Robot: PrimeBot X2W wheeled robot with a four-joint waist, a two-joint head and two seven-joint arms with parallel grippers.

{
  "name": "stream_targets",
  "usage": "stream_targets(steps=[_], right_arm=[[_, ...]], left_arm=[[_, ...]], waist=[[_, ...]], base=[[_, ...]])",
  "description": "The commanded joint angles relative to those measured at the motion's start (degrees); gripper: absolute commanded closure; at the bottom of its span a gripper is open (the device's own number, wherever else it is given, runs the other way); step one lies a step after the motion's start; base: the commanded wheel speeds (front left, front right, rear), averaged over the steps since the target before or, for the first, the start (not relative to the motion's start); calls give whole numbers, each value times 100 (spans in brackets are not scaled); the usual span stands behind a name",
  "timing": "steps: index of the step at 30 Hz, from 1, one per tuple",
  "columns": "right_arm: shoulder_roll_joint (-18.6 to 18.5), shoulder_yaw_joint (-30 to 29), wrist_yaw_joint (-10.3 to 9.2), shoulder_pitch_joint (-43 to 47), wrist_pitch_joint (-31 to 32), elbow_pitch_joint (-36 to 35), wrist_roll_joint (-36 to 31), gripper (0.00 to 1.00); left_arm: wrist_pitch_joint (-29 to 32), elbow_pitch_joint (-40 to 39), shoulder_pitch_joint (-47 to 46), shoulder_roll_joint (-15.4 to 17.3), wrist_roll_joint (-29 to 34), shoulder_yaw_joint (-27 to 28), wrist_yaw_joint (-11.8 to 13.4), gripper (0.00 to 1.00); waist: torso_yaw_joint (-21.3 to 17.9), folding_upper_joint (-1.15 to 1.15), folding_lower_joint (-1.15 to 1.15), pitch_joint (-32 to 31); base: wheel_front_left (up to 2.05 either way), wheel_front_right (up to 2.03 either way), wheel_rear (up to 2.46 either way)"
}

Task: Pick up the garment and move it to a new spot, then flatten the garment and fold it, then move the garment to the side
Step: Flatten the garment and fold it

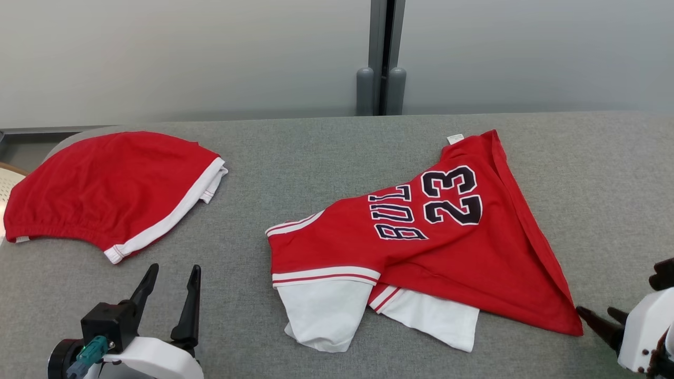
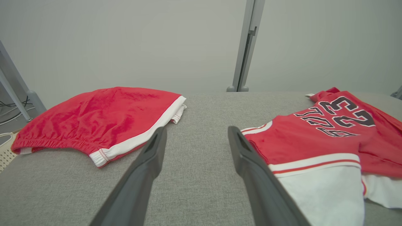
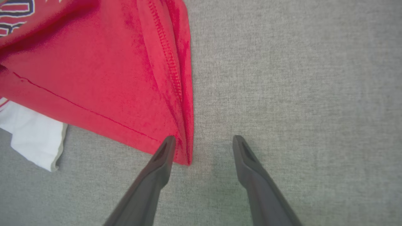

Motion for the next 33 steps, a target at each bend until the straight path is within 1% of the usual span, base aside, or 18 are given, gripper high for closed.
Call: stream_targets(steps=[1, 3, 6, 8, 10, 13, 16, 18, 23, 26, 30, 31, 33], right_arm=[[8, -79, 0, -79, -98, -36, -7, 0], [-19, -260, -1, -131, -353, -160, 9, 0], [-18, -607, 0, -135, -865, -540, 72, 0], [-21, -855, -1, -38, -1271, -819, 88, 0], [20, -1127, -1, 59, -1757, -952, -9, 0], [264, -1481, 0, 198, -2407, -931, -304, 0], [676, -1800, 0, 329, -2983, -860, -629, 0], [983, -1960, 0, 421, -3217, -813, -849, 0], [1622, -2430, 0, 575, -3476, -707, -1575, 0], [1918, -2625, 0, 656, -3498, -713, -1965, 0], [2093, -2749, 0, 611, -3454, -786, -2230, 0], [2093, -2749, 0, 611, -3454, -786, -2230, 0], [2141, -2850, 0, 580, -3408, -826, -2245, 0]], left_arm=[[-20, -10, 30, 11, -6, 19, 37, 0], [-30, -29, 67, 26, -19, 33, 57, 0], [-29, -47, 132, 41, -37, 38, 82, 0], [-27, -64, 136, 43, -42, 33, 99, 0], [-29, -90, 133, 41, -43, 28, 105, 0], [-32, -104, 164, 25, -49, 9, 112, 0], [-38, -114, 187, 4, -69, -9, 126, 0], [-42, -124, 194, -14, -81, -21, 131, 0], [-60, -131, 216, -31, -96, -42, 139, 0], [8, -121, 242, -91, -198, -85, 45, 0], [181, -105, 148, -184, -393, -186, -164, 0], [181, -105, 148, -184, -393, -186, -164, 0], [410, -76, 82, -232, -520, -329, -351, 0]], waist=[[-16, 0, 0, -34], [-35, 0, 0, -74], [-52, 0, 0, -148], [-49, 0, 0, -187], [-33, 0, 0, -223], [-1, 0, 0, -271], [26, 0, 0, -309], [41, 0, 0, -314], [52, 0, 0, -300], [29, 0, 0, -267], [-55, 0, 0, -167], [-55, 0, 0, -167], [-106, 0, 0, -106]], base=[[0, 0, 0], [0, 0, 0], [0, 0, 0], [0, 0, 0], [0, 0, 0], [0, 0, 0], [0, 0, 0], [0, 0, 0], [0, 0, 0], [0, 0, 0], [0, 0, 0], [0, 0, 0], [0, 0, 0]])
